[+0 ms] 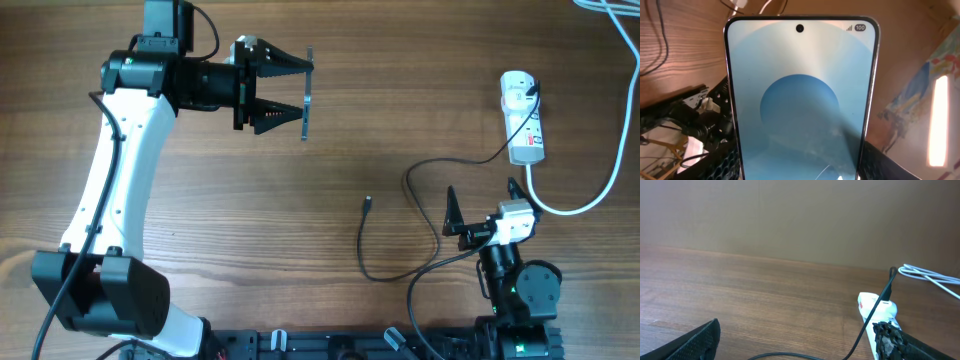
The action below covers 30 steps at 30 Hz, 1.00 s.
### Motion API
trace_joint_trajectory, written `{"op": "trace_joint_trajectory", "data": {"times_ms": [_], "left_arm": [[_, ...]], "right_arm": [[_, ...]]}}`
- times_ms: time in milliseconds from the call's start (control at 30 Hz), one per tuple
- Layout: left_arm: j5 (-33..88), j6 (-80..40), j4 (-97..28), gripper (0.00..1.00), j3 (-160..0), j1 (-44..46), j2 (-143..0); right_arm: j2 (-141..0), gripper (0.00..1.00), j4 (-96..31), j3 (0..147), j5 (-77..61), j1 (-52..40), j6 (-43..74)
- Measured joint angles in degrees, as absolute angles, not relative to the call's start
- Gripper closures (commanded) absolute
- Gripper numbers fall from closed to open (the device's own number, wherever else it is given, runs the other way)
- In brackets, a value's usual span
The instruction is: Plug charger to phone and switch on socket
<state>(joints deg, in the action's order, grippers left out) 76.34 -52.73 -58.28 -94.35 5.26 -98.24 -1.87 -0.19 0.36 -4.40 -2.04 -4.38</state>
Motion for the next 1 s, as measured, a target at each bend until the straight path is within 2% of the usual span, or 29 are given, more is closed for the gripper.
{"op": "trace_joint_trajectory", "data": {"times_ms": [1000], "left_arm": [[75.29,-52.88,-58.30,0.34,-94.35,5.26,-98.24]], "right_arm": [[-1.87,0.00,-0.19,0.36,-4.40,-2.04,-4.40]]}}
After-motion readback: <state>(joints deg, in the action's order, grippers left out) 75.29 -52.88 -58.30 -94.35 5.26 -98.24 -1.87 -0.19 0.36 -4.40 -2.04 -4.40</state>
